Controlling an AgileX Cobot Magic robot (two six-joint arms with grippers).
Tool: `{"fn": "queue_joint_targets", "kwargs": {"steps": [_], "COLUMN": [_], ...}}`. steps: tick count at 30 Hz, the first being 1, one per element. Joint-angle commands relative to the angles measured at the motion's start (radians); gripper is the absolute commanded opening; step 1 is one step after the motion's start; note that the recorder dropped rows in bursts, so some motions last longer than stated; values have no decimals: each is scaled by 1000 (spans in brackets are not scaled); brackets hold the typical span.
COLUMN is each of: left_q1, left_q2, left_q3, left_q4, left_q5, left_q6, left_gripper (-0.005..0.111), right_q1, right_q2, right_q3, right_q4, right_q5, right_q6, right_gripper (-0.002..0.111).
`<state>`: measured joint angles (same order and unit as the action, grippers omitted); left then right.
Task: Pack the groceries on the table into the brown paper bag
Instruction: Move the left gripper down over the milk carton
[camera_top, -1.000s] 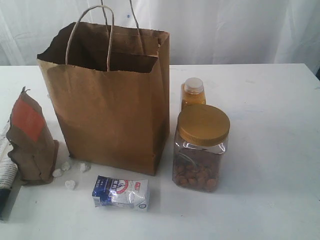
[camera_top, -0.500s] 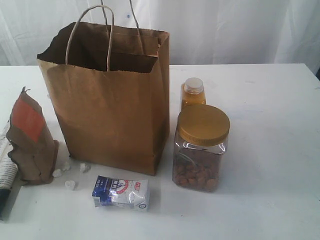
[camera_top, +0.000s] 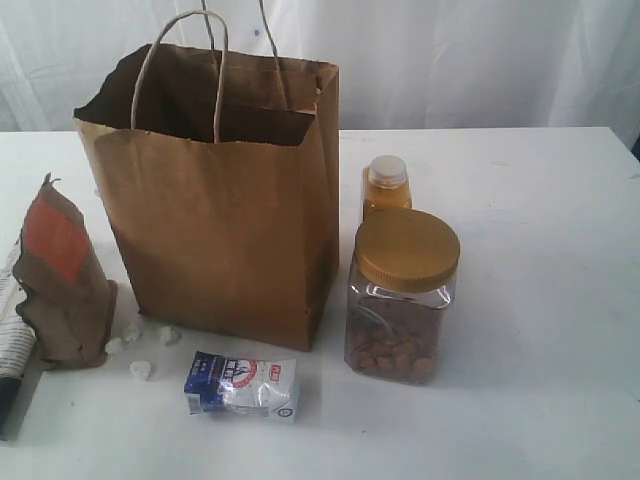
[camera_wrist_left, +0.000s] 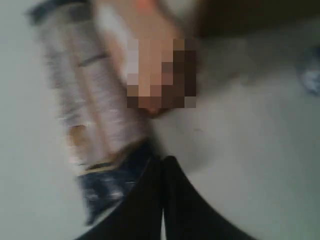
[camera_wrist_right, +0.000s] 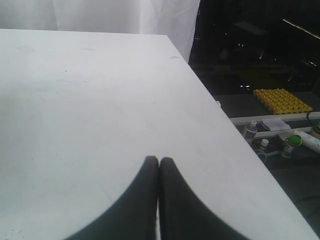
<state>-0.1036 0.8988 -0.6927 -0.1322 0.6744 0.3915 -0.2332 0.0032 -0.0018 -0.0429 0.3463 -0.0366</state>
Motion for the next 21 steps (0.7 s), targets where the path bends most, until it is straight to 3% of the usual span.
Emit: {"fn": "queue_joint_targets", "kwargs": {"steps": [1,3,5,8,10,16,21], "left_q1": [-80,-112,-147,-213,-253,-321,-322], "left_q2": [88,111,128,158,192,300,341], "left_q3": [-102,-107,-103,-73,-42,22,53], "left_q4": [-509,-691,-811,-846,-846,-884,-1071], "left_q5": [350,373,312,197,156,23,-54], "left_q6": [523,752,956,1294,1439,1490,1481], "left_gripper": [0,0,0,4,17,61,67], "right_q1": [-6,-6,-6,-6,-6,-6,-6], "right_q2": [-3,-3,-3,-3,-3,-3,-3], "right_q3": [2,2,2,2,2,2,2], "right_q4": [-7,-7,-7,-7,-7,-7,-7], "right_q5": [-2,-2,-2,-2,-2,-2,-2], "right_q6": [4,4,4,4,4,4,4], "right_gripper": [0,0,0,0,0,0,0]}}
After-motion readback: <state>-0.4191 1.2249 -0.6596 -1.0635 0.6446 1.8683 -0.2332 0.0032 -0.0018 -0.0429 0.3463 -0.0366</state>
